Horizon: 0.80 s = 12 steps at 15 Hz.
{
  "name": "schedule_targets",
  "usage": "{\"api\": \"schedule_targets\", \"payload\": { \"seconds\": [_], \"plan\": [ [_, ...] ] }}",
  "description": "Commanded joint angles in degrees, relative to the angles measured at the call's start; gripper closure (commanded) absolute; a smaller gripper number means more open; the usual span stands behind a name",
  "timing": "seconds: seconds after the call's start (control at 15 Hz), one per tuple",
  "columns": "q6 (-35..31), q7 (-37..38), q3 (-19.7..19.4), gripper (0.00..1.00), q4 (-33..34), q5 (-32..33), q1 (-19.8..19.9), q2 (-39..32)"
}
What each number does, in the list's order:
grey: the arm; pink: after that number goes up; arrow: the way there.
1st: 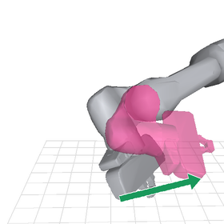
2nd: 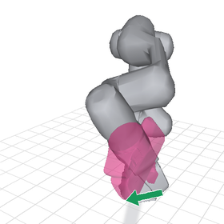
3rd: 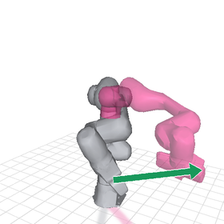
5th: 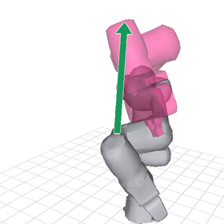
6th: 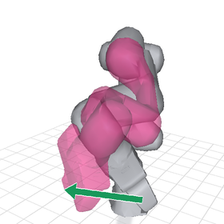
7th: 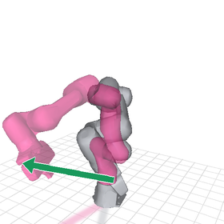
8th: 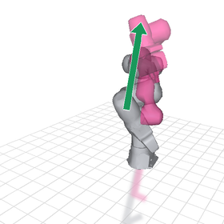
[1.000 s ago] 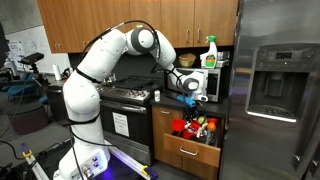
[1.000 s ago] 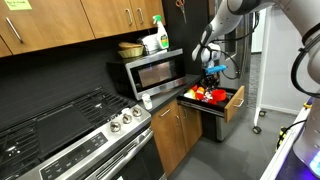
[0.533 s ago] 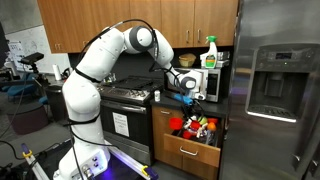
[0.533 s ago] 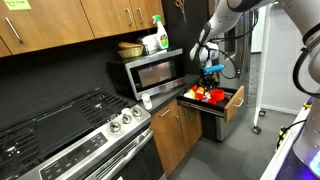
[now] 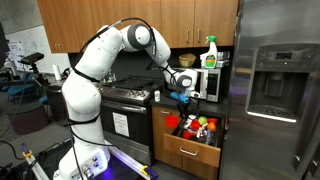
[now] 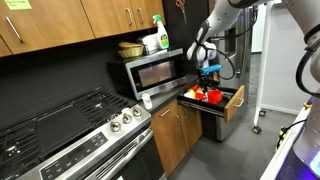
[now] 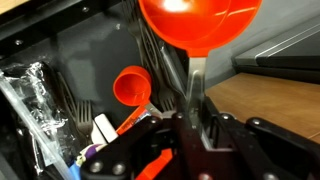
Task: Remove the red pot out of the drawer
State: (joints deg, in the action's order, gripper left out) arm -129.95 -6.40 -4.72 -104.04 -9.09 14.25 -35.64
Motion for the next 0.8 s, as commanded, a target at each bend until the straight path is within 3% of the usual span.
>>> {"api": "schedule_targets", "payload": {
  "seconds": [0.0,0.73],
  "plan": [
    [0.6,-1.4,0.5,0.95,-2.8,0.6,-0.5,3.1],
    [-1.8,-6.9,4.4,0.95,-6.0,0.3,-2.7,5.9]
  ]
}}
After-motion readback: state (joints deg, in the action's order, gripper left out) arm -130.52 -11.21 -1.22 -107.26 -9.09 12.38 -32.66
